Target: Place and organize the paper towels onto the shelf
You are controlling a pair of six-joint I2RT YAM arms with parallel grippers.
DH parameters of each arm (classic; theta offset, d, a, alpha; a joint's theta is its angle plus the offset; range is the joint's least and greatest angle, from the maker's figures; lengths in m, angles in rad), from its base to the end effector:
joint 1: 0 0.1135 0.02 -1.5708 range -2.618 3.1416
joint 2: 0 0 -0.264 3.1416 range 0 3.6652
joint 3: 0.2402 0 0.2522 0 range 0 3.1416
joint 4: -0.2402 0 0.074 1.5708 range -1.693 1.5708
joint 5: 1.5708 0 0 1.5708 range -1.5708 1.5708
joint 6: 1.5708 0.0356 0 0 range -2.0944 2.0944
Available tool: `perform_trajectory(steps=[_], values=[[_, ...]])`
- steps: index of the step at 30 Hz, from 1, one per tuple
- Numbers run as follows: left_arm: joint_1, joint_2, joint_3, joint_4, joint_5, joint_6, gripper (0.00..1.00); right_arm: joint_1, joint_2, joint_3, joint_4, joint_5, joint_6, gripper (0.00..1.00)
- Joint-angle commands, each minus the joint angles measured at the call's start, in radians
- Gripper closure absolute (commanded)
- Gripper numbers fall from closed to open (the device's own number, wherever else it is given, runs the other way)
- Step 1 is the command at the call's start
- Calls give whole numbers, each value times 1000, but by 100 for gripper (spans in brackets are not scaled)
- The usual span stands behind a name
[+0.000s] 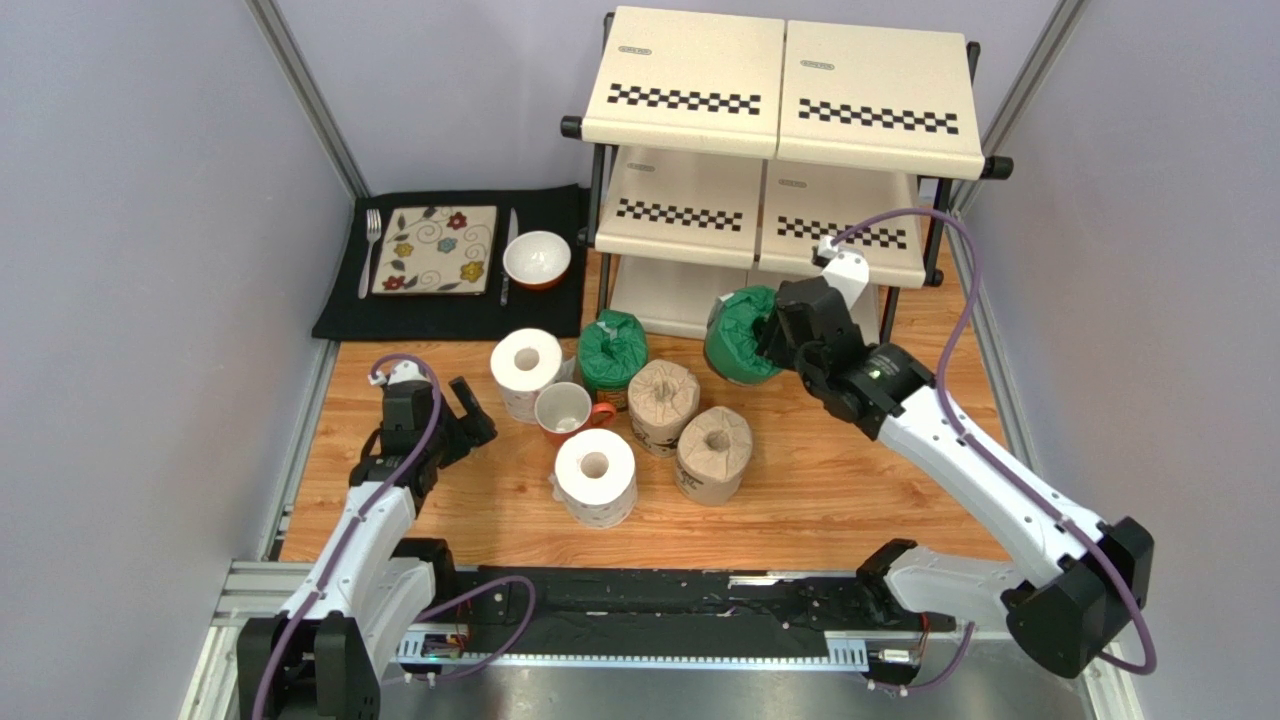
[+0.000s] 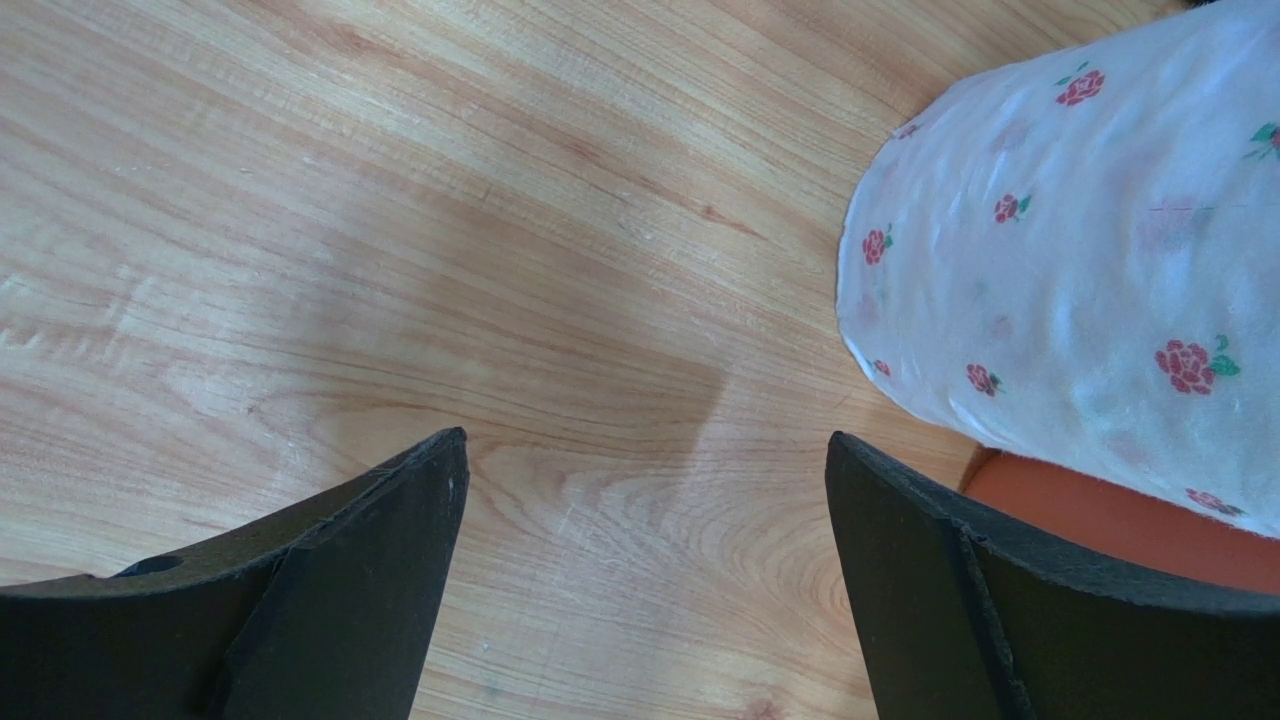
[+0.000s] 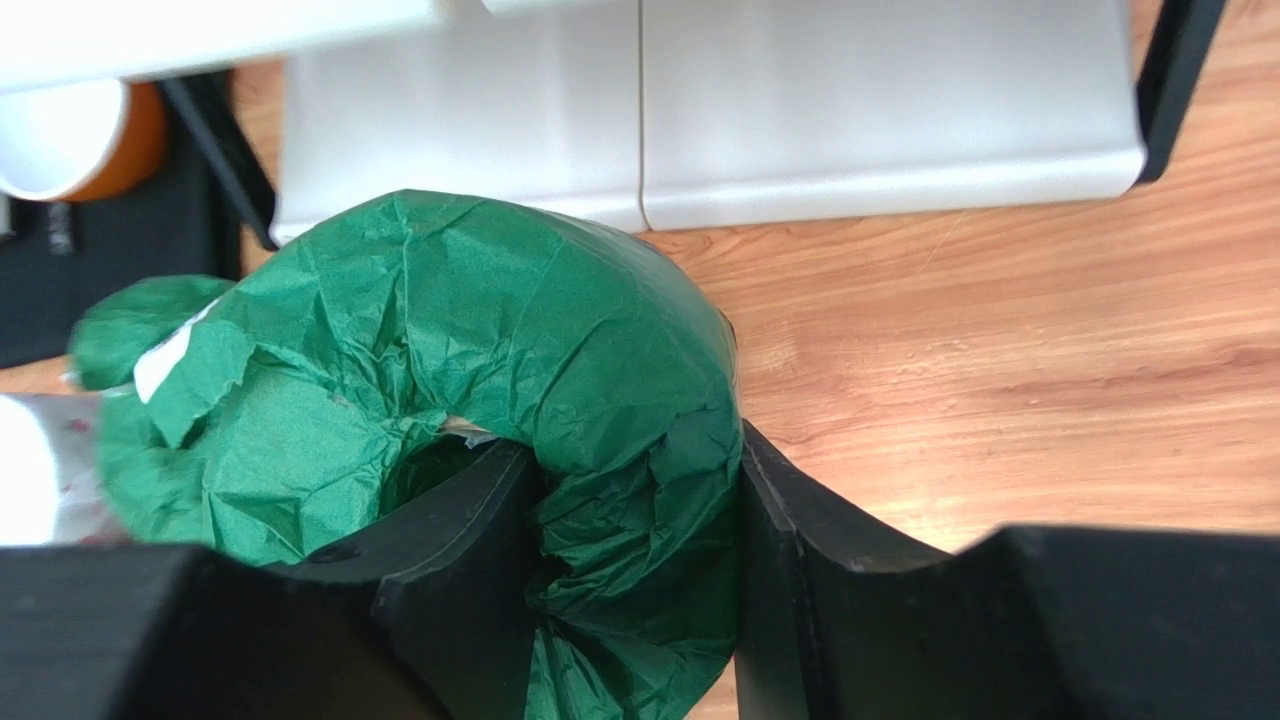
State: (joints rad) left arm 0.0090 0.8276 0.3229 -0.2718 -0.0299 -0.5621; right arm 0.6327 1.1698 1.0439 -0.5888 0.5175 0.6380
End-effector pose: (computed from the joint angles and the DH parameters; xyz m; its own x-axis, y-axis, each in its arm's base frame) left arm 0.1630 0.0025 0.1652 -0.5768 -0.5379 -0.6148 -0.3991 0.8422 -0.3625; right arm 0.2094 0.1317 0.3165 -0.5512 0.2377 -0.7998 0.1440 0.9713 0.1894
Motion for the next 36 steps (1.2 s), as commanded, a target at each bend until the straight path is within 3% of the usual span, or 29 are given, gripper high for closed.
perform_trajectory(steps=[1, 9, 16, 22, 24, 30, 34, 36], values=[[2, -1, 19, 13, 8, -7, 3, 7, -90, 163, -84, -19, -73, 54], [2, 7, 18, 5, 4, -19, 3, 25, -131, 450, -166, -94, -150, 52], [3, 4, 19, 6, 5, -10, 3, 33, -111, 684, -141, -48, -225, 51], [2, 7, 21, 8, 10, -4, 4, 33, 5, 893, -129, 42, -346, 44], [3, 7, 22, 5, 8, -4, 4, 32, 88, 1030, -173, 62, -385, 42], [3, 5, 25, 0, 5, 1, 4, 6, 243, 1290, -195, 90, -411, 38], [3, 5, 22, 5, 8, -4, 4, -5, 225, 1236, -209, 49, -368, 40], [5, 5, 22, 11, 18, -5, 4, -7, 170, 1044, -175, 55, -348, 39]])
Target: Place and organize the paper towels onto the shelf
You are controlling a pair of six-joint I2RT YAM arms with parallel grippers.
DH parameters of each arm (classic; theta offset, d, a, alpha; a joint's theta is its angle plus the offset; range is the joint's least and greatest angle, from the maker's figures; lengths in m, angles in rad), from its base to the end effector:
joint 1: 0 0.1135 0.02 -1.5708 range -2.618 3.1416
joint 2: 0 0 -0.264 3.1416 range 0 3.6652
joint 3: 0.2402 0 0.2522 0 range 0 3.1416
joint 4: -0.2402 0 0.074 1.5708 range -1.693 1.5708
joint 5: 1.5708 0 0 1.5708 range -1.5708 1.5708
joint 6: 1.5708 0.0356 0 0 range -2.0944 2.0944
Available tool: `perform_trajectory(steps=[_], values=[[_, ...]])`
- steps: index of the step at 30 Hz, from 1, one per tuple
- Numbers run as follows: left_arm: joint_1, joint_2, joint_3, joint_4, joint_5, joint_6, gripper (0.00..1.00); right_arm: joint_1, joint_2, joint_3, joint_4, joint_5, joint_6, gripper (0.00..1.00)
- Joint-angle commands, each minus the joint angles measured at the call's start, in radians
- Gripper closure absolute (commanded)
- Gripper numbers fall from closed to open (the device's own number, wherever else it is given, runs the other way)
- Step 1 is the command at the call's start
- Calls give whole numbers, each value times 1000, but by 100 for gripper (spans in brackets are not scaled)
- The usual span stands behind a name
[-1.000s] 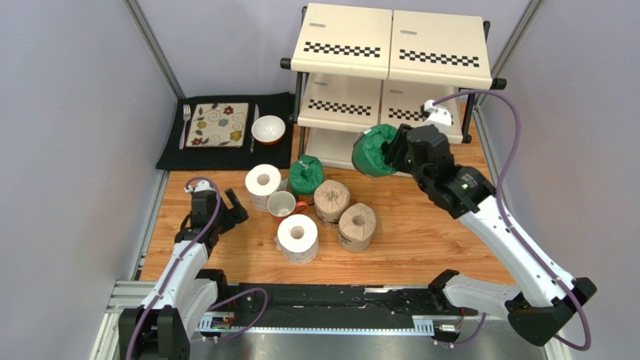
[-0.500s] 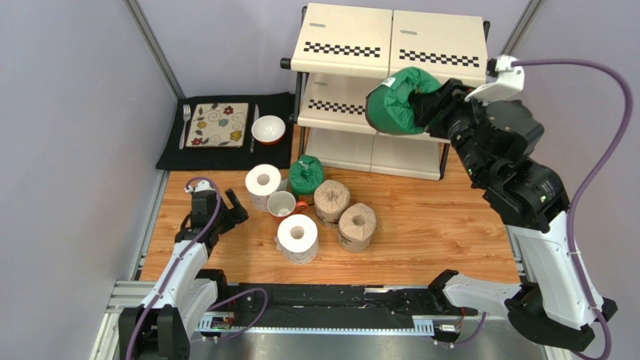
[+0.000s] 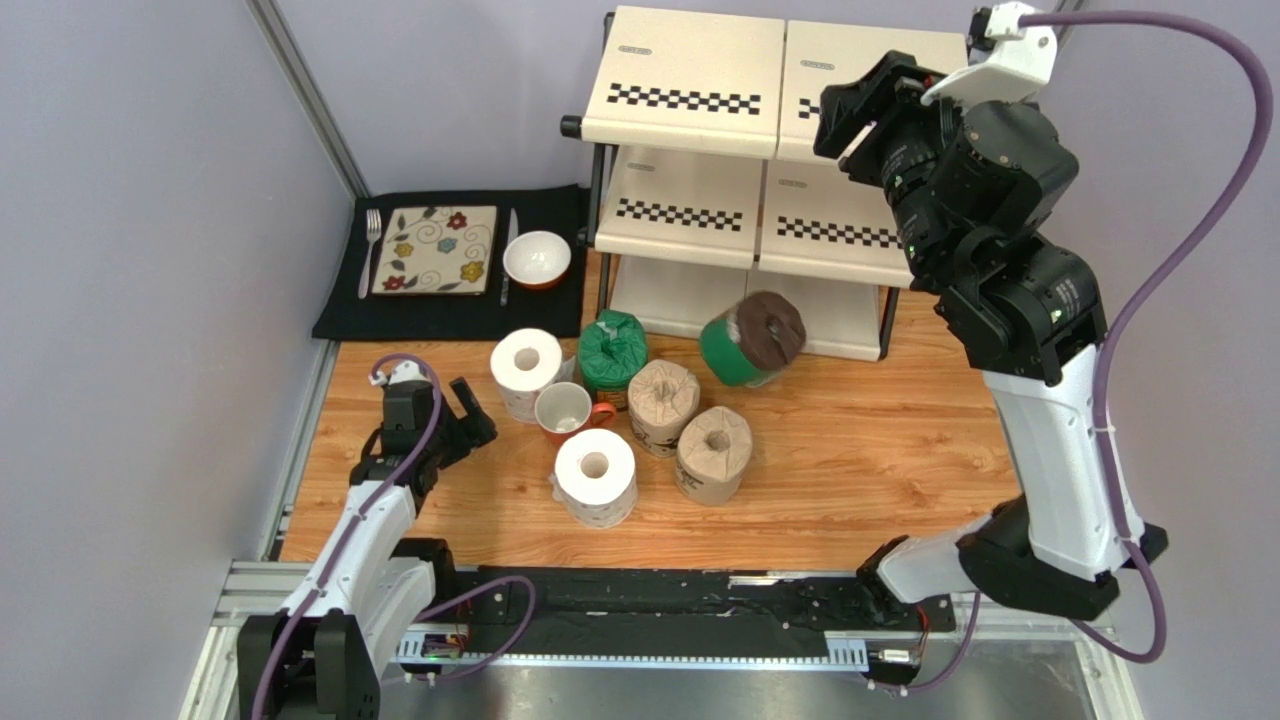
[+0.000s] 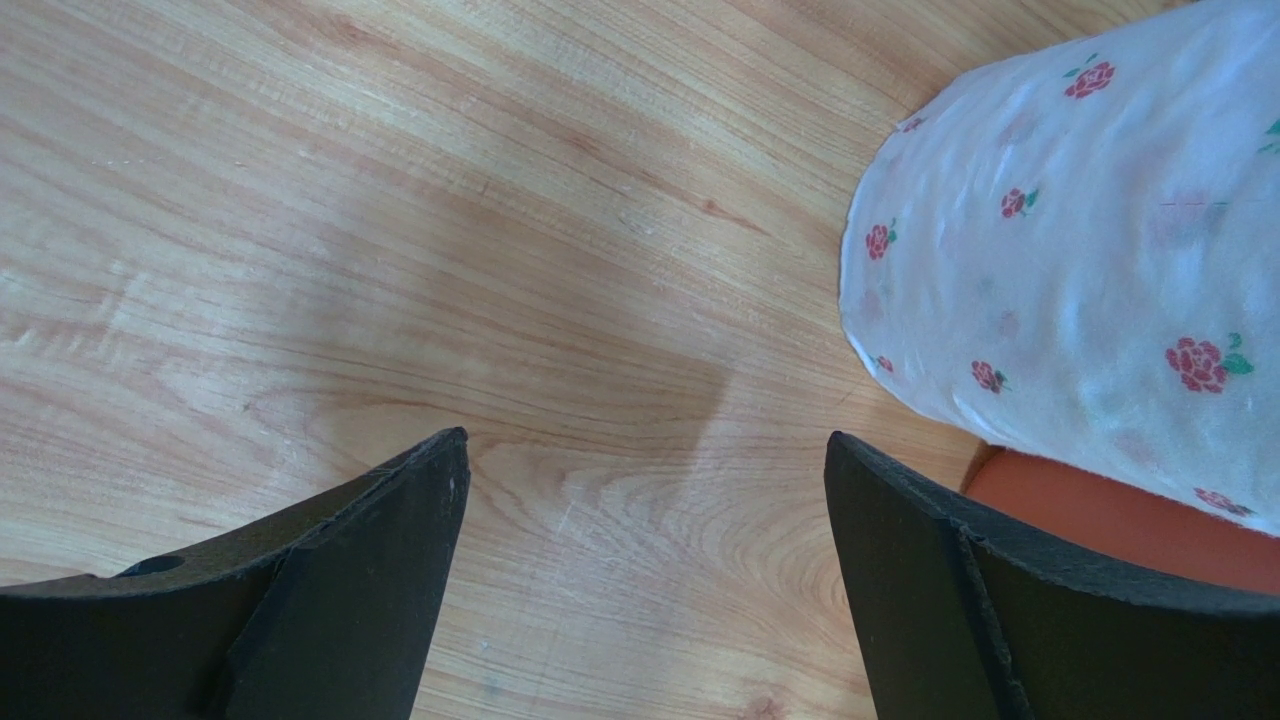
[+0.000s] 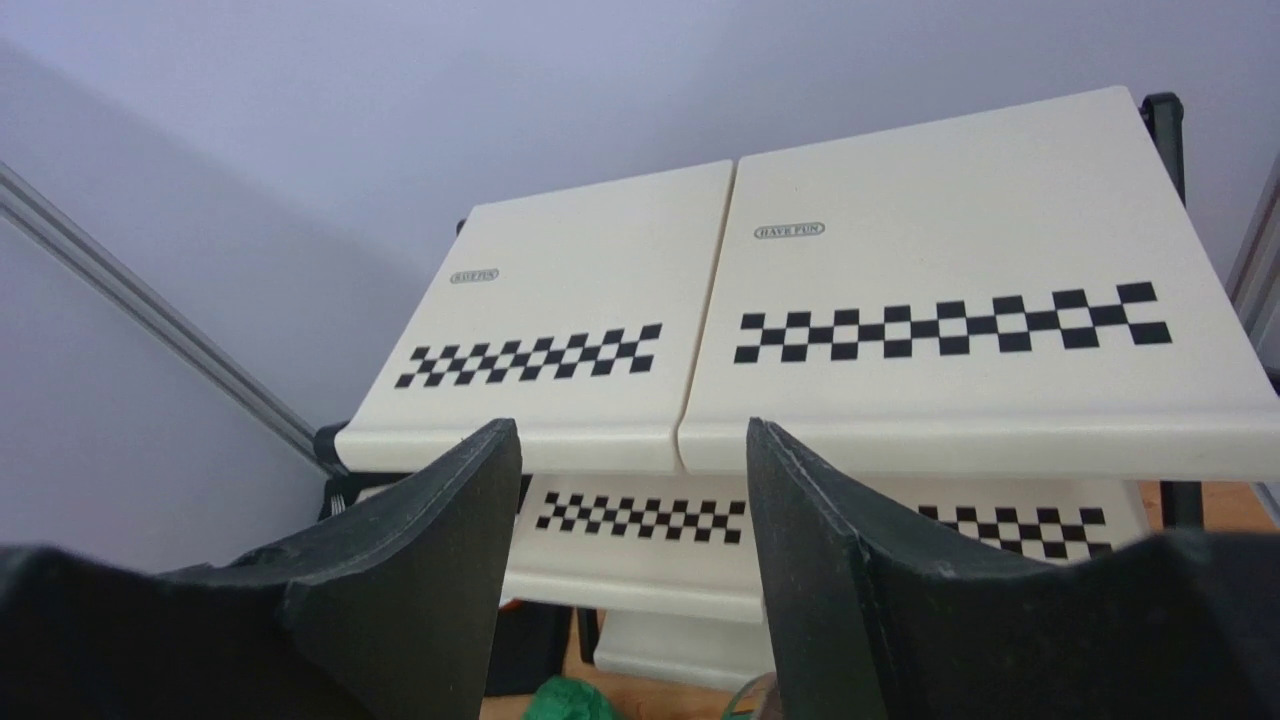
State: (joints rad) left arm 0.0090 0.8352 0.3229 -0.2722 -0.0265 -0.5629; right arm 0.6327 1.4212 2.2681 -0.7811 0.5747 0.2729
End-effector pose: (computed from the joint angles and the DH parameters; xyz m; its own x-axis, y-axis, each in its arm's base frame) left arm 0.1633 0.0024 0.1640 -0.5826 -0.5387 -0.6085 -0.4004 0.8419 -0.3618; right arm 0.1740 0.1036 0.6047 0.0352 0.3063 -0.9513 -0.0710 0.9502 0.3034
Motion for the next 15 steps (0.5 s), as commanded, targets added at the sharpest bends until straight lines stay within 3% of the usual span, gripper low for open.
perform_trajectory(steps=[1, 4, 15], values=[[5, -2, 21, 16, 19, -5, 4, -5, -152, -252, 41, 1, 29, 39], [5, 4, 24, 22, 19, -2, 4, -5, -266, -465, 106, -4, 71, 39], [5, 19, 30, 13, 37, 4, 4, -7, -389, -821, 106, -93, 176, 39]])
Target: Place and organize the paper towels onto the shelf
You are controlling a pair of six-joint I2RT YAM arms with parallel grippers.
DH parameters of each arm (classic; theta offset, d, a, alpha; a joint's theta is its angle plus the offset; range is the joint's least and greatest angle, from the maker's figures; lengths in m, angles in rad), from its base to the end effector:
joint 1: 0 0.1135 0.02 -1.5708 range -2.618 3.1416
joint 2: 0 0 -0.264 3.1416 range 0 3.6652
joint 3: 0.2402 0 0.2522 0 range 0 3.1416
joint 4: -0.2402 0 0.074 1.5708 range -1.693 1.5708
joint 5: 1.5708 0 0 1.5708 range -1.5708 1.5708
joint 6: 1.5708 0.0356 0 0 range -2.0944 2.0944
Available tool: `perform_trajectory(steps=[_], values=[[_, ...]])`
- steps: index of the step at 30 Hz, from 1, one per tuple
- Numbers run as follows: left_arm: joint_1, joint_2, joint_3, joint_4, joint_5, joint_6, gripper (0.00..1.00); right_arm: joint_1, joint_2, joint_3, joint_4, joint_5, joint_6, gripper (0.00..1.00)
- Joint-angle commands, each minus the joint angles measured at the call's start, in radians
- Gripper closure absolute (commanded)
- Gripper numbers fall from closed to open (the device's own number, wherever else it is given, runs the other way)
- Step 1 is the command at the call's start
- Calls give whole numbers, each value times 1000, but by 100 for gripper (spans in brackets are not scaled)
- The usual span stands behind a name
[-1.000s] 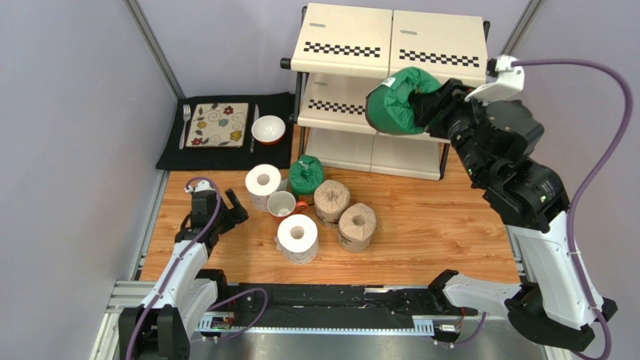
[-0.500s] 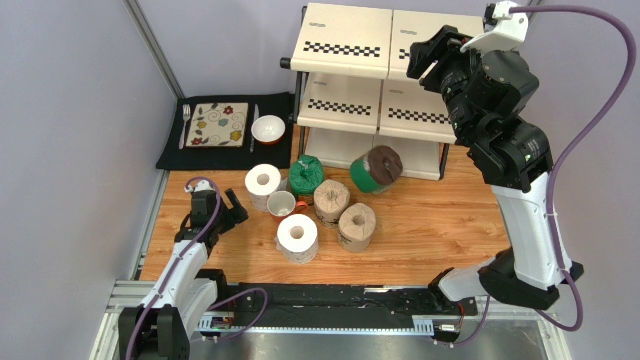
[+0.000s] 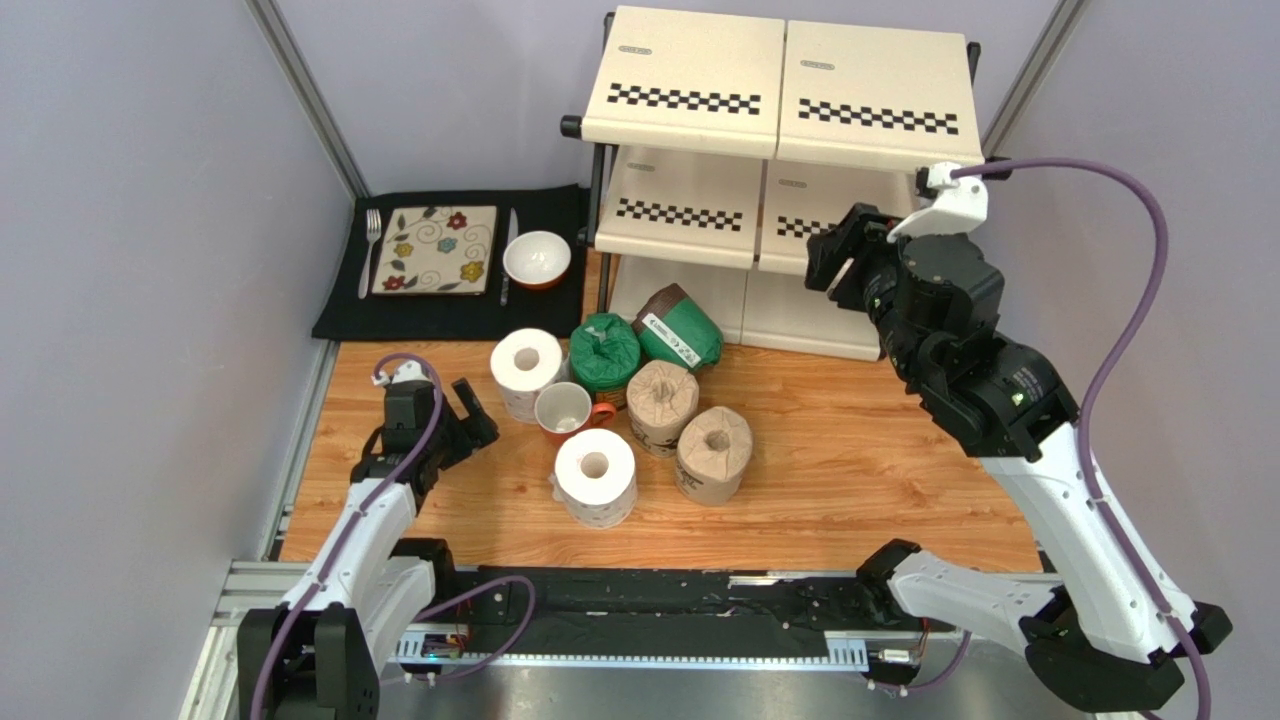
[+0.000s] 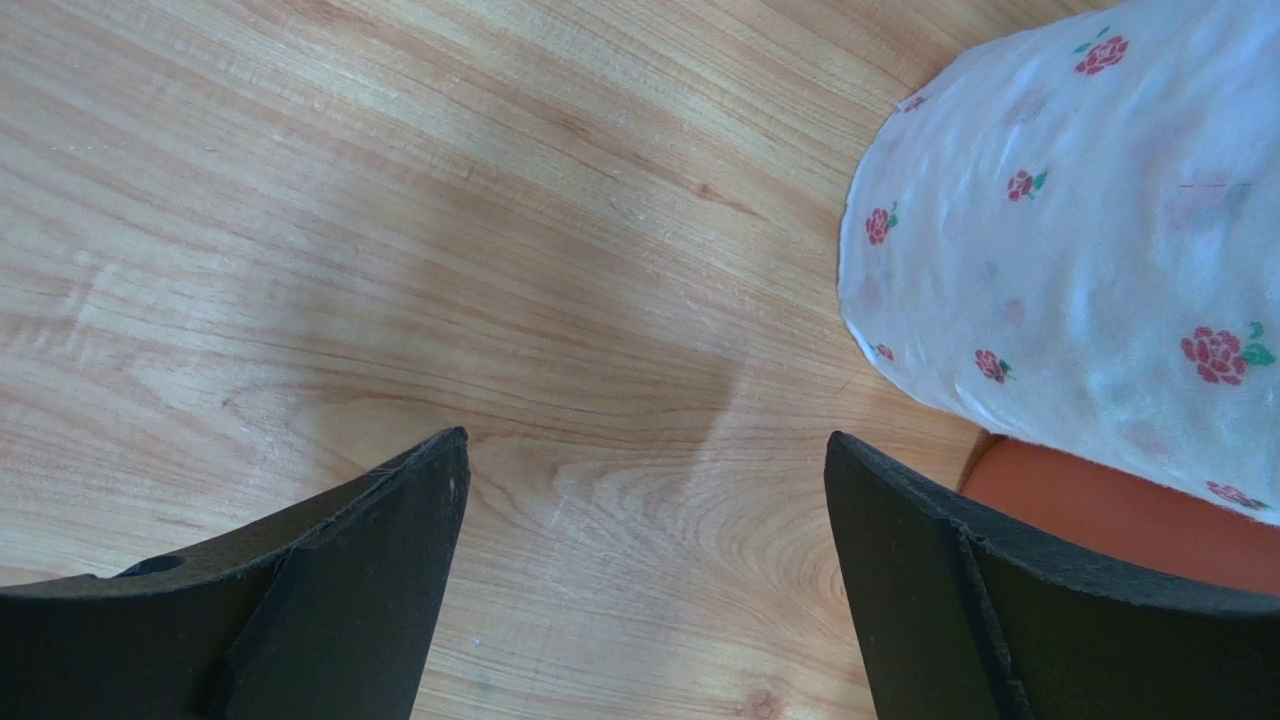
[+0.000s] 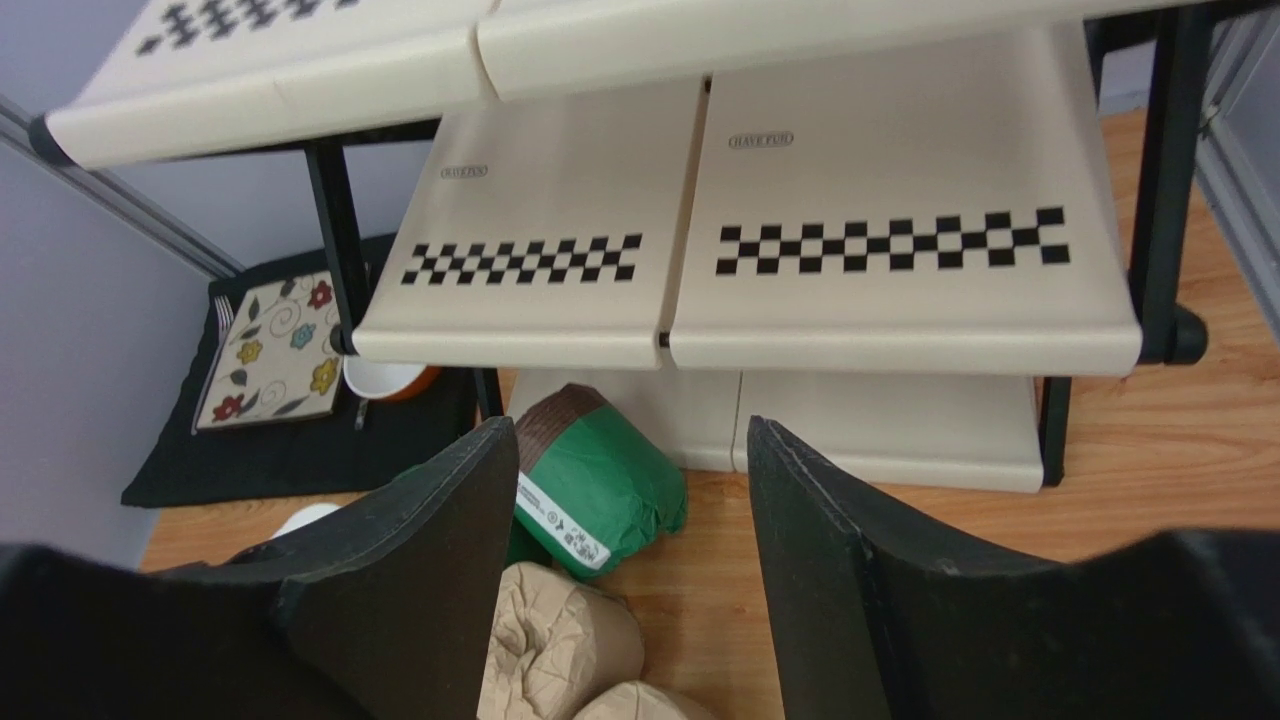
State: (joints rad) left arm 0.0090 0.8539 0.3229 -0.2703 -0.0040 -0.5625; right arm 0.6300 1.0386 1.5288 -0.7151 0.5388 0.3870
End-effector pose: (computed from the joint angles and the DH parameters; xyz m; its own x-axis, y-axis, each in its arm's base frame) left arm 0.1644 0.0016 0.1615 -0.6013 -0.5387 -0.5901 -0.3930 0.8424 -0.3686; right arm 0.1528 0.0888 0.4859 -0.2052 0.2513 -0.9459 -0.0260 0.9647 0.2619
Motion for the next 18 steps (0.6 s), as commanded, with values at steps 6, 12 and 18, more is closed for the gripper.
perform_trajectory(steps=[6, 12, 18], values=[[6, -1, 30, 8, 15, 6, 4, -3, 17, -205, 92, -135, 116, 37], [6, 4, 25, 14, 22, -2, 4, -4, 20, -444, 331, -258, 236, 25], [6, 5, 27, 11, 30, 3, 4, -10, 78, -630, 615, -300, 369, 10]])
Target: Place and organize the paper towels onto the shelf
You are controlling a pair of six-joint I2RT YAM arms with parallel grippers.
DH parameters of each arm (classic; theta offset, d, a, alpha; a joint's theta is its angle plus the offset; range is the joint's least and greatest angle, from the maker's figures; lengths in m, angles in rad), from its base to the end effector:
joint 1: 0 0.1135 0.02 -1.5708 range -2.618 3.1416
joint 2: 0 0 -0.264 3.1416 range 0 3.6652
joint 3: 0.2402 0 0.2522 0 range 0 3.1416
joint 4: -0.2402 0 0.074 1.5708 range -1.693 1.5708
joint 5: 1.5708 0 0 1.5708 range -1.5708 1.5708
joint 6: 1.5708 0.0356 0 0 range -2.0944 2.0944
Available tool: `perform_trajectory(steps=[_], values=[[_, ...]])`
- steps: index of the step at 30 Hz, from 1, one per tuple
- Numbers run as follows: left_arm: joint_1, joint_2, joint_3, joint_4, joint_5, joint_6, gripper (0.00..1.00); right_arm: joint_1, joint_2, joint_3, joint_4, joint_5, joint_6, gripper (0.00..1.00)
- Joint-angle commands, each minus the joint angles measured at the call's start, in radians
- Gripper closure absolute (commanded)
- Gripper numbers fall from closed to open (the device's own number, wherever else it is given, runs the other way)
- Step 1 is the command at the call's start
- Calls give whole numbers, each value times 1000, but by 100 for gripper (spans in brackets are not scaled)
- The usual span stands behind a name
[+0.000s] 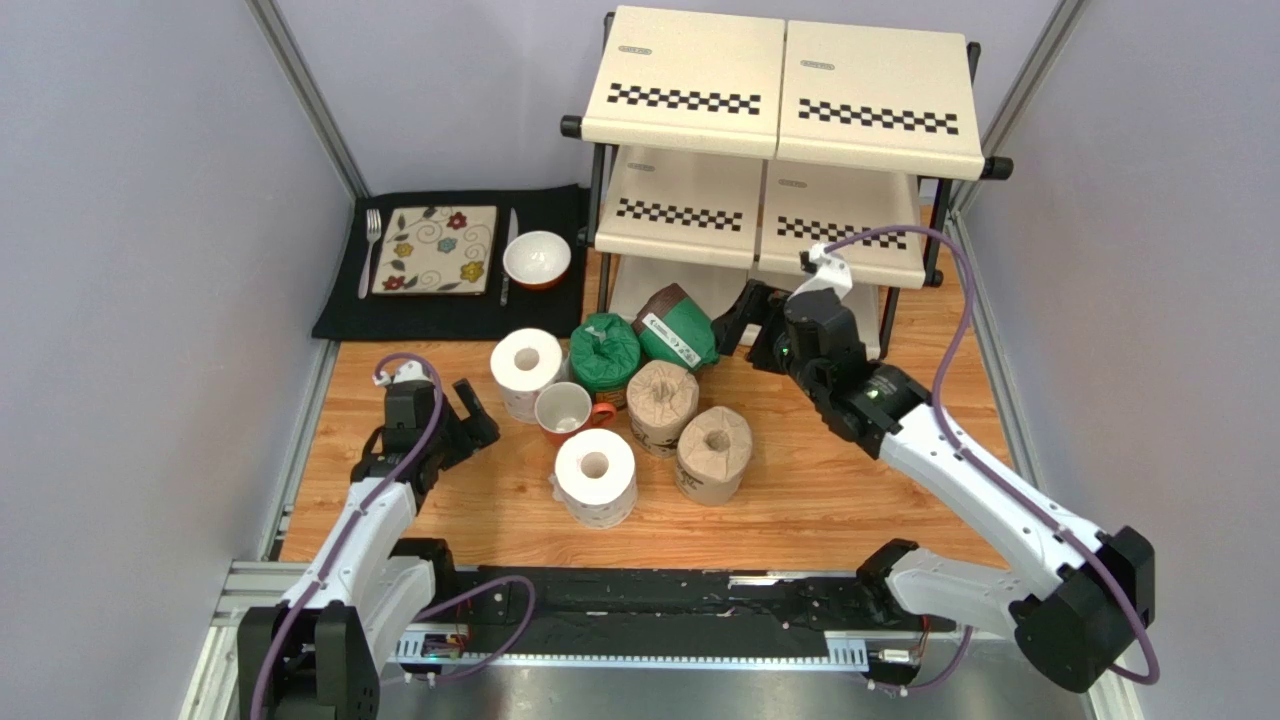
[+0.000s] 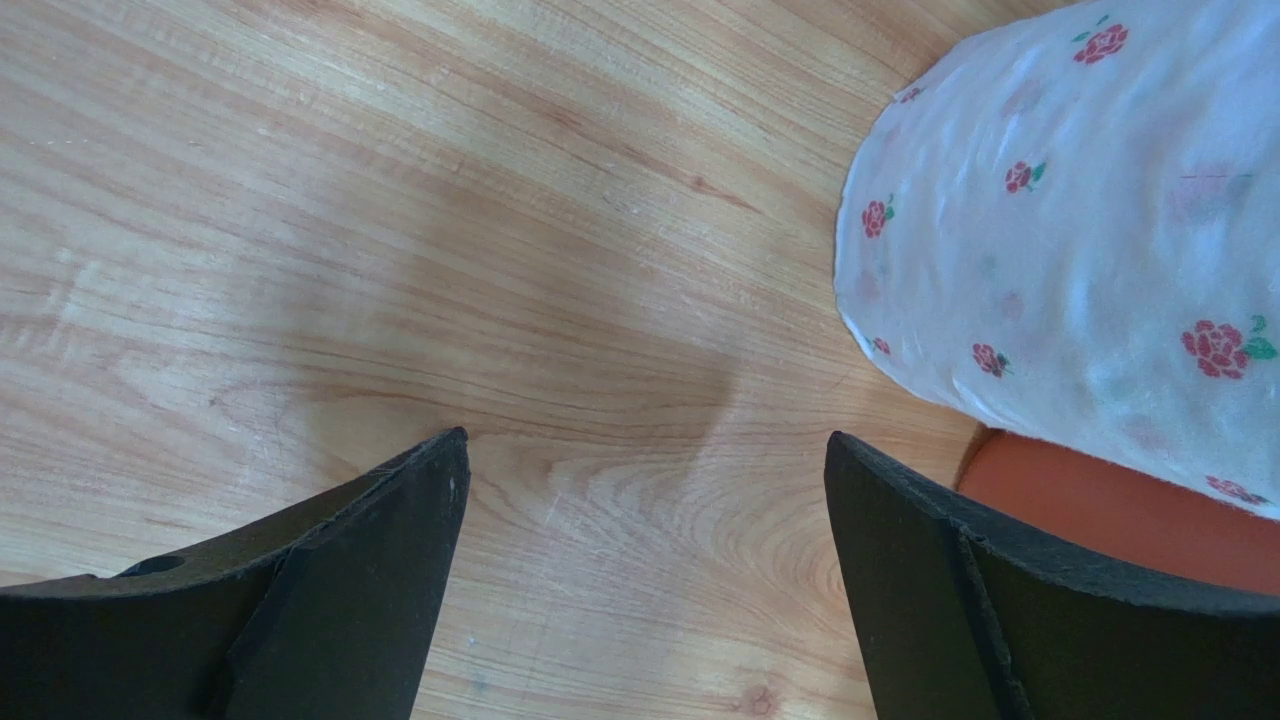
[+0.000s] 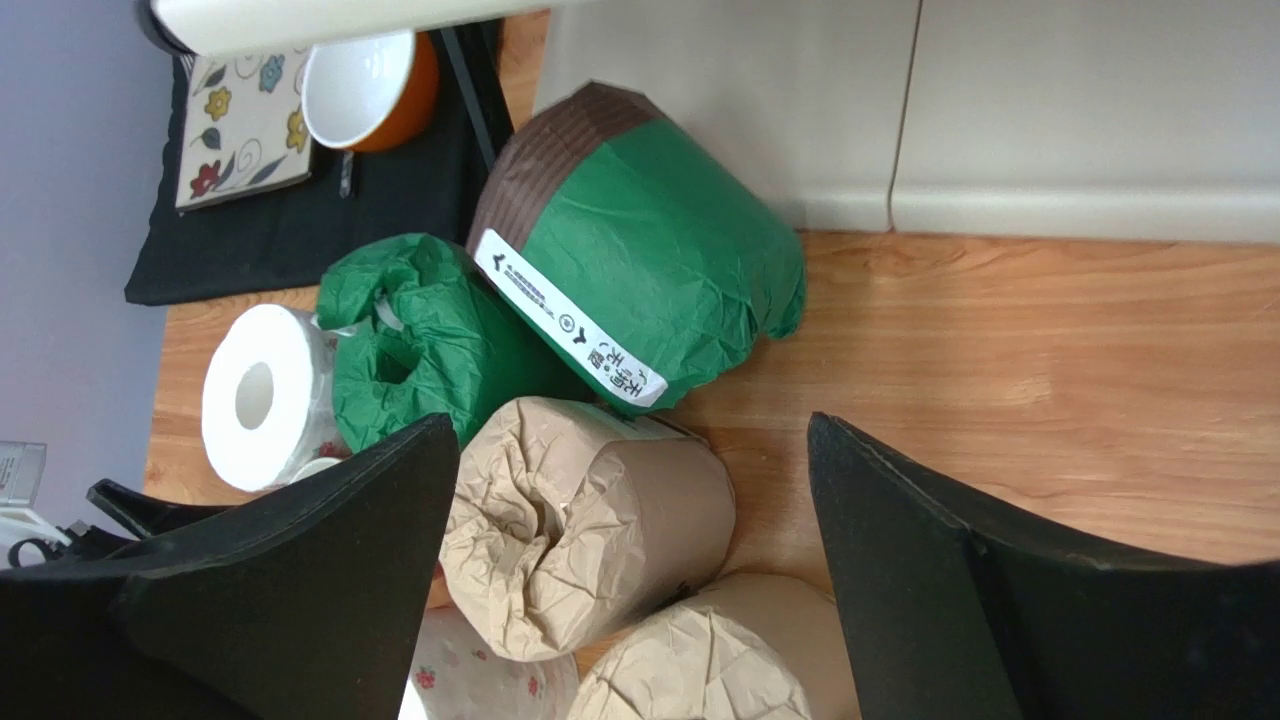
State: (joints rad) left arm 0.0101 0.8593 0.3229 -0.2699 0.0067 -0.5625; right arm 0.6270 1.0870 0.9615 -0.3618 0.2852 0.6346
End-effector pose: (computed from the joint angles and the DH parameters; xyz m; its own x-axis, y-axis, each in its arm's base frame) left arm 0.1647 0.0014 0.1607 -0.6076 -0.5394 -0.5830 -0.3895 0.8420 -0.3732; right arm 0.2029 0.1346 0.3254 -0.5198 0.3259 -0.7897 -0.0665 0.9061 0.4178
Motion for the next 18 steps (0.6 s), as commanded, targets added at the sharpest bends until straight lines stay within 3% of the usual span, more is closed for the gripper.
perform_trajectory(steps=[1, 13, 18], values=[[5, -2, 28, 12, 21, 3, 4, -9, 36, -99, 309, -41, 140, 9], [5, 4, 24, 17, 41, 3, 4, -99, 218, -299, 685, -173, 390, 9], [5, 3, 24, 15, 42, 4, 4, -112, 316, -314, 753, -211, 428, 9]])
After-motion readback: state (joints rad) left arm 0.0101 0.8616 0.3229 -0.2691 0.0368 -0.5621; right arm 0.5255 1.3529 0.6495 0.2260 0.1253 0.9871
